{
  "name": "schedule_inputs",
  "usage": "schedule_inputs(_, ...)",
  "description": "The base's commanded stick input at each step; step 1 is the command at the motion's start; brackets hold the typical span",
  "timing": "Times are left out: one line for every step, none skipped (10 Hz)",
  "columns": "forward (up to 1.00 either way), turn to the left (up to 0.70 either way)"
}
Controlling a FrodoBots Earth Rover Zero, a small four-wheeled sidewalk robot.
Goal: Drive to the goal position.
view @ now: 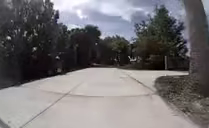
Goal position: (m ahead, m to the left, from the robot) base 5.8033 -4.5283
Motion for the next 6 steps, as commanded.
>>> schedule_inputs(0.85, 0.0)
schedule_inputs(0.85, 0.0)
schedule_inputs(0.85, 0.0)
schedule_inputs(0.85, 0.0)
schedule_inputs(0.85, 0.0)
schedule_inputs(0.85, 0.0)
